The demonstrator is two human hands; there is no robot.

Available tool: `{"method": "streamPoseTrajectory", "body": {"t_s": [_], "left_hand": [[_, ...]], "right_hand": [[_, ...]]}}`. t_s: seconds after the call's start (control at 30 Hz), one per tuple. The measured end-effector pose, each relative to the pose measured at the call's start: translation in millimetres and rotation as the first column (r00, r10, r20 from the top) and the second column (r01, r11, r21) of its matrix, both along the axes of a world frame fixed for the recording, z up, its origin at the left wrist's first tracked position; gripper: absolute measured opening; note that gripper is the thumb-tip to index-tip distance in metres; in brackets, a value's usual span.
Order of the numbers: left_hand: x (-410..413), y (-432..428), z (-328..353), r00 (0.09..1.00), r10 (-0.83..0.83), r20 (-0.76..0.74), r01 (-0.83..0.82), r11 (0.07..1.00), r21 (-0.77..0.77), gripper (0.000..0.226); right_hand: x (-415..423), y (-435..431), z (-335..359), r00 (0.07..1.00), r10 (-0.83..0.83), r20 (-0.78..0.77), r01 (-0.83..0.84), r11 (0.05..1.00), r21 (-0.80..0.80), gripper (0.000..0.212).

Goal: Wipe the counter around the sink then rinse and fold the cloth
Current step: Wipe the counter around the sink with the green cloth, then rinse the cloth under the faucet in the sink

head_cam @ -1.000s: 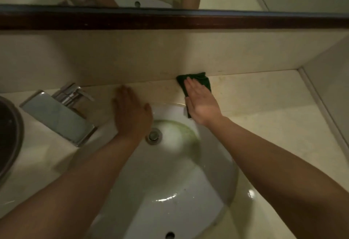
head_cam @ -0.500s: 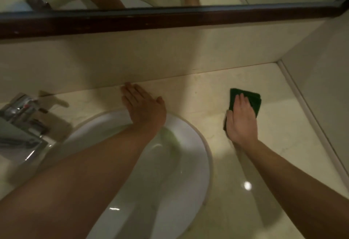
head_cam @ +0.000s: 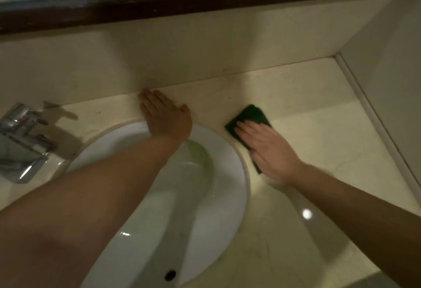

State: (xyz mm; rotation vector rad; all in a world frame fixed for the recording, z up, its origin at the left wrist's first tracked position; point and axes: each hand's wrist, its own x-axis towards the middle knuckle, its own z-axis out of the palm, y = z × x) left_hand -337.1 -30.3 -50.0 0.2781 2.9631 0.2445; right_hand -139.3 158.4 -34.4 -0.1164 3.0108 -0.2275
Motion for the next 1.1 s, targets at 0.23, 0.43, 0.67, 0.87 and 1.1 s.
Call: {"method": "streamPoseTrajectory", "body": {"t_s": [0.23,0.43,0.67,0.87,1.1], "left_hand": [[0,6,2,0.999,0.036,0.021,-0.035,0.998,-0.060,0.081],[-1,5,-2,0.999,0.037,0.015,-0.035,0.991,-0.130,0.079],[-3,0,-7,0.999,0.005,-0.037,-0.011,0.989,-0.147,0.080],[1,-3,7,0.999,-0.020,0.040,0.025,0.991,-0.128,0.081],[65,-57,40,0.968,-0.247,0.034,0.234,0.947,0.223,0.072]], "right_hand": [[-33,18,7,0.860,-0.506,-0.063,0.509,0.858,0.070,0.065],[-53,-37,-6,0.962,-0.272,-0.040,0.274,0.960,0.058,0.062],[88,45,-4,0.760,-0.644,-0.084,0.647,0.762,0.006,0.060],[164,-85,1,0.900,-0.435,0.013,0.435,0.898,-0.064,0.062],[139,-169,6,0.987,-0.139,0.076,0.154,0.957,-0.248,0.061]]}}
